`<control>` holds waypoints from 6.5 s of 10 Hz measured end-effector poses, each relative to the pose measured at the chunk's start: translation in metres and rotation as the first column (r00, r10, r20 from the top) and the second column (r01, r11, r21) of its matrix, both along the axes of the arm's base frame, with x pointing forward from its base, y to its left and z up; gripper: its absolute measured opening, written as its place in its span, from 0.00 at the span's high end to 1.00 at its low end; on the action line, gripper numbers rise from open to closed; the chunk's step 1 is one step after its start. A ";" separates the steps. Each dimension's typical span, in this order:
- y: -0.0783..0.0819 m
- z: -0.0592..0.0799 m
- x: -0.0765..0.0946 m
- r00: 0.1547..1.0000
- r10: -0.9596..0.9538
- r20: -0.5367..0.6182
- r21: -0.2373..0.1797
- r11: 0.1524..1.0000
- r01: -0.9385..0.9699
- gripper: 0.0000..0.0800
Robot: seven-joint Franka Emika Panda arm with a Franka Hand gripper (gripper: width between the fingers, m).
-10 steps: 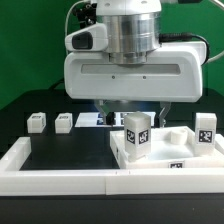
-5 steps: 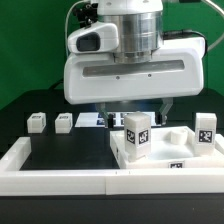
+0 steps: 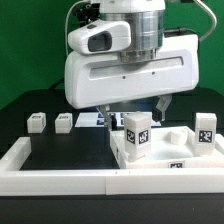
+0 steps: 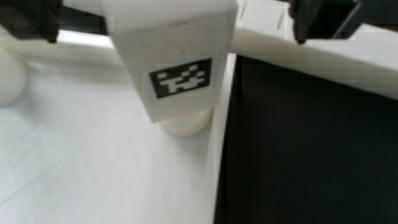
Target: Assemble square table
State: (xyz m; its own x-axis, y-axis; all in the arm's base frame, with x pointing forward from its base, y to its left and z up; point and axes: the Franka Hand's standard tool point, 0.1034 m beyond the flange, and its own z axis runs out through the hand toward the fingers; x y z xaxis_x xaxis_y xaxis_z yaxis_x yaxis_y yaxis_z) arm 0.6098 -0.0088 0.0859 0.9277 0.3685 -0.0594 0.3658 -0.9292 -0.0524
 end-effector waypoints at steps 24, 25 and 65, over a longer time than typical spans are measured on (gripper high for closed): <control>0.014 -0.002 0.005 0.376 -0.925 0.049 -0.032 0.375 0.926 0.63; 0.015 -0.002 0.005 0.316 -0.948 0.048 -0.032 0.315 0.949 0.63; 0.011 -0.003 0.011 0.837 -0.538 0.101 -0.023 0.839 0.543 0.63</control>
Offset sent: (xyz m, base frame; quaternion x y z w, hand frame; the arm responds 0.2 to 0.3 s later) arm 0.0000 0.0000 0.0000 0.0000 0.0000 0.0000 1.0000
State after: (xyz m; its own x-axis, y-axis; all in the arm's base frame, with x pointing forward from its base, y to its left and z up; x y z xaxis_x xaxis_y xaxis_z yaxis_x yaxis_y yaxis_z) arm 0.6213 0.0023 0.0831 0.9805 -0.1946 0.0263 -0.1949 -0.9808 0.0068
